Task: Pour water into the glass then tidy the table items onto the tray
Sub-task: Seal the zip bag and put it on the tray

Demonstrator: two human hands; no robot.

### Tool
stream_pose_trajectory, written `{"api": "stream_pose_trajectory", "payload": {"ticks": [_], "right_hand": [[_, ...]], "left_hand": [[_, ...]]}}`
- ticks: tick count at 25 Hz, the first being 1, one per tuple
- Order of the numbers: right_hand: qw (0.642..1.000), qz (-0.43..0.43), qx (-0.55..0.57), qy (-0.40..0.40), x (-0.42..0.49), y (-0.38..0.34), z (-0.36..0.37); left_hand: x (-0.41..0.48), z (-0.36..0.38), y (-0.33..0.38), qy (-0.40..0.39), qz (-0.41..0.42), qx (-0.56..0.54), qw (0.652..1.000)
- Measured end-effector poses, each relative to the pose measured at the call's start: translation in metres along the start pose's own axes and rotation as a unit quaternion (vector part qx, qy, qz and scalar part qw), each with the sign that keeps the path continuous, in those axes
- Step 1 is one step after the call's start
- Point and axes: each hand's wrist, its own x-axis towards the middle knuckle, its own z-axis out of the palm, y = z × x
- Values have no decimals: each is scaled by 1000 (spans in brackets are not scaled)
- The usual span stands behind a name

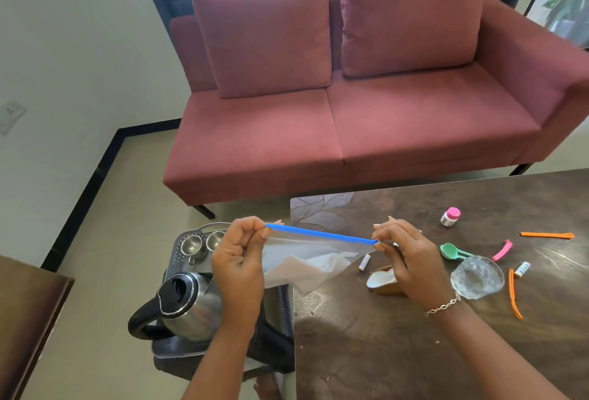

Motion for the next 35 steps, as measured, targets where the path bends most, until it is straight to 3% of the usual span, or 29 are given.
{"api": "stream_pose_trajectory", "payload": {"ticks": [2, 4, 6, 7, 8, 11, 14, 20, 22, 25, 30, 35], "right_hand": [[999, 23, 47, -3, 0, 0, -2], [972, 91, 217, -28, 2, -5, -8], [866, 174, 461, -81, 4, -15, -15], [824, 202, 517, -111, 4, -18, -16], [808, 220, 527, -145, 4, -19, -14], [820, 228, 484, -206, 7, -27, -3], [819, 243, 490, -175, 12, -36, 3], [804, 269, 517, -120, 22, -41, 1], [809, 273, 508, -114, 24, -45, 2], [815, 284, 492, -116, 26, -46, 1], [791, 310, 479, -219, 20, -44, -7], [816, 318, 468, -119, 20, -46, -7]], "left_hand": [[0, 2, 7, -6, 2, -12, 1000], [1, 5, 15, -21, -8, -52, 998], [5, 3, 19, -47, -37, -107, 992], [9, 1, 21, -60, -58, -143, 986], [12, -2, 21, -67, -77, -174, 979], [16, -5, 18, -74, -129, -215, 965], [17, -11, 5, -72, -163, -230, 957], [-2, -24, -20, -239, -279, -168, 915], [-11, -19, -22, -262, -285, -166, 907], [-12, -10, -19, -190, -281, -164, 926], [-8, -7, -18, -127, -272, -178, 937], [-9, -7, -19, -159, -262, -165, 937]]}}
